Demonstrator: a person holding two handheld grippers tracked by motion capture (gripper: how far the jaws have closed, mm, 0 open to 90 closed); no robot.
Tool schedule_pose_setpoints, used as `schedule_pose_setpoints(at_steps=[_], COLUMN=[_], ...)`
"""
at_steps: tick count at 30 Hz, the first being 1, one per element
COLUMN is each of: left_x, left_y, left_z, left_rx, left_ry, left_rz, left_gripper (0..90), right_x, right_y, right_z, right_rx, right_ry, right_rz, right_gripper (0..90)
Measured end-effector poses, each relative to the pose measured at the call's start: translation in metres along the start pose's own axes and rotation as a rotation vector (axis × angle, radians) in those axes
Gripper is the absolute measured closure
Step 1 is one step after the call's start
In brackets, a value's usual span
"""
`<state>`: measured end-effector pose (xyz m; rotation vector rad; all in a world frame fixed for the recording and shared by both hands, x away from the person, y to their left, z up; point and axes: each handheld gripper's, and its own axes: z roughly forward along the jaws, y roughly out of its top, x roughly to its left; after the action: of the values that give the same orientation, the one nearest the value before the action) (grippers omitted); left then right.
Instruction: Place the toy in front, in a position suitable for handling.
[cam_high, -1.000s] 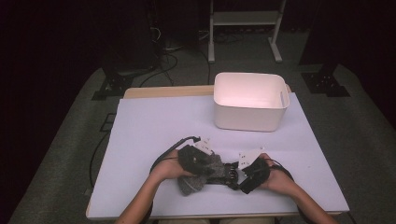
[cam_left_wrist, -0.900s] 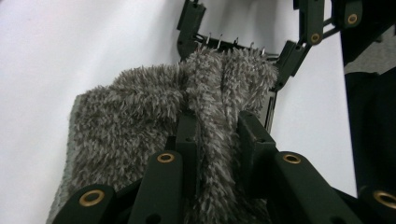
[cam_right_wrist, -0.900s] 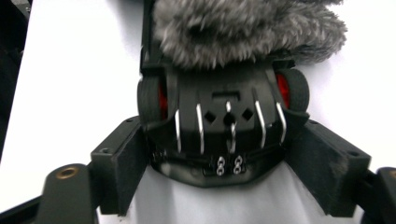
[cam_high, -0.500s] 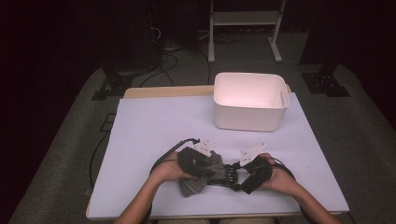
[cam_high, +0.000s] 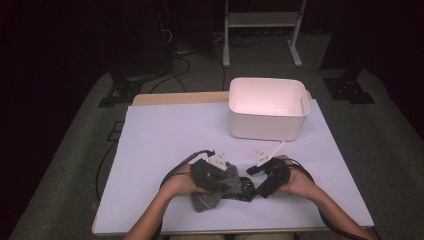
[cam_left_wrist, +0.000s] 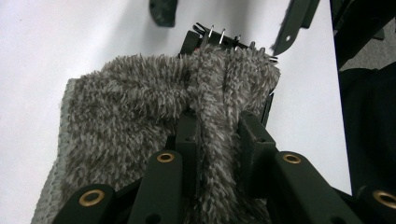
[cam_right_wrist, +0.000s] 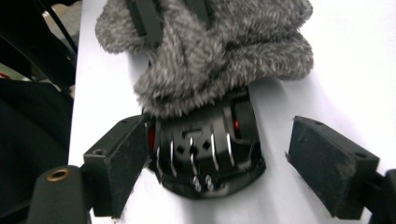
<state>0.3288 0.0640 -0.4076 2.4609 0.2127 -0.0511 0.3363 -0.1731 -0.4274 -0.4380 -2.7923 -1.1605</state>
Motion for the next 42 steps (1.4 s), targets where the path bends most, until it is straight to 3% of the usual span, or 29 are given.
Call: schedule_pose_setpoints(at_steps=[9, 16, 21, 24, 28, 29, 30, 32, 34, 39, 42], left_x=[-0.001, 0.013, 0.021, 0.027, 0.034, 0.034, 0.035, 0.034, 0.033, 0.025, 0.015], left_y=[0.000, -0.002, 0.005, 0.007, 0.007, 0.007, 0.007, 0.006, 0.004, 0.001, -0.001], left_z=[-0.002, -0.017, -0.020, -0.018, -0.012, -0.012, -0.011, -0.009, -0.008, -0.014, -0.020], left_rx=[0.001, -0.038, -0.055, -0.047, -0.053, -0.053, -0.050, -0.047, -0.040, -0.063, -0.077], left_ry=[-0.005, 0.003, 0.000, -0.009, -0.043, -0.043, -0.063, -0.088, -0.110, -0.100, -0.092], left_rz=[0.016, -0.037, -0.066, -0.098, -0.161, -0.161, -0.180, -0.189, -0.193, -0.173, -0.147], left_gripper=[72.9, 72.8, 71.2, 69.8, 62.9, 60.1, 59.0, 58.9, 61.7, 66.6, 67.0], right_x=[-0.006, -0.015, -0.017, -0.014, -0.008, -0.008, -0.002, 0.004, 0.011, 0.025, 0.030], right_y=[0.003, -0.008, -0.008, -0.007, -0.007, -0.007, -0.007, -0.006, -0.005, -0.004, -0.004], right_z=[0.012, 0.018, 0.020, 0.020, 0.019, 0.019, 0.017, 0.016, 0.015, 0.013, 0.013], right_rx=[0.018, -0.004, -0.008, -0.011, -0.021, -0.021, -0.029, -0.030, -0.029, -0.035, -0.033], right_ry=[0.042, 0.124, 0.162, 0.148, 0.121, 0.121, 0.090, 0.059, 0.026, -0.051, -0.071], right_rz=[0.030, 0.132, 0.165, 0.144, 0.108, 0.108, 0.068, 0.034, -0.011, -0.097, -0.104], right_gripper=[20.9, 21.4, 26.6, 27.9, 28.4, 28.4, 28.7, 28.9, 29.1, 28.9, 26.2])
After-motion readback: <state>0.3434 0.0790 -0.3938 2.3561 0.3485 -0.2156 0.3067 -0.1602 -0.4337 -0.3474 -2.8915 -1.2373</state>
